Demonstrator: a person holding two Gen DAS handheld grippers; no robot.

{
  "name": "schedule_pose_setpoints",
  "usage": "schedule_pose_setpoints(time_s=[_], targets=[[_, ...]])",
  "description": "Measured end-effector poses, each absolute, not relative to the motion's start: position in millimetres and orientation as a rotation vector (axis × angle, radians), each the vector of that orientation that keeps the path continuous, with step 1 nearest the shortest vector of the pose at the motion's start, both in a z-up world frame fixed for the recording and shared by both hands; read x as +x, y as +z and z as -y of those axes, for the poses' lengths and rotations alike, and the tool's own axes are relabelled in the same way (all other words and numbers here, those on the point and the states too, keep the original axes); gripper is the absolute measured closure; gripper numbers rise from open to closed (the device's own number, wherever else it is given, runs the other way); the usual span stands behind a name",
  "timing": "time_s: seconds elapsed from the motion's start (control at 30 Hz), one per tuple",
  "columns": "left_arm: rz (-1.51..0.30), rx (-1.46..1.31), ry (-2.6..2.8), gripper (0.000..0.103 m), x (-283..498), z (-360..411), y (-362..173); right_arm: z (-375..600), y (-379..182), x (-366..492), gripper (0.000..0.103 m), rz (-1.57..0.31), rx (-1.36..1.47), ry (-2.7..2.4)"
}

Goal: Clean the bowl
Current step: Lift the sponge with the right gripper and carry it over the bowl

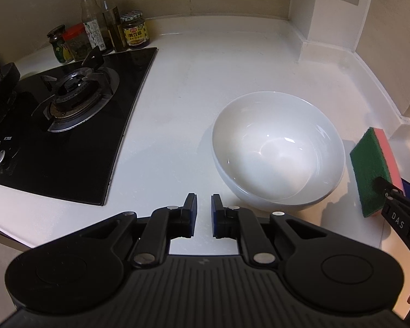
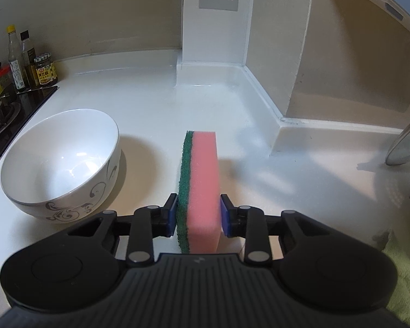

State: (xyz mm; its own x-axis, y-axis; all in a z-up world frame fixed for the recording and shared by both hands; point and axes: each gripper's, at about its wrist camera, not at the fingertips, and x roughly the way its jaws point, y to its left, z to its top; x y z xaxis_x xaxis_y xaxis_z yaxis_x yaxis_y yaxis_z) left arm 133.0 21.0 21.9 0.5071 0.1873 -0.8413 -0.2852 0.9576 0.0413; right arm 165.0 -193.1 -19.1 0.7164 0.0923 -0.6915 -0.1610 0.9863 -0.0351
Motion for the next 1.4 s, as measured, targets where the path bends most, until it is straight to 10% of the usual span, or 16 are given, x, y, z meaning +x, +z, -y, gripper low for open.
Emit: schedule_pose_setpoints(time_s=[1.4], targets=[[-1.003,-0.195,0.134,0.092,194,-61,9,195,-15,167,0.077,-0.733,-0.049,0.079]])
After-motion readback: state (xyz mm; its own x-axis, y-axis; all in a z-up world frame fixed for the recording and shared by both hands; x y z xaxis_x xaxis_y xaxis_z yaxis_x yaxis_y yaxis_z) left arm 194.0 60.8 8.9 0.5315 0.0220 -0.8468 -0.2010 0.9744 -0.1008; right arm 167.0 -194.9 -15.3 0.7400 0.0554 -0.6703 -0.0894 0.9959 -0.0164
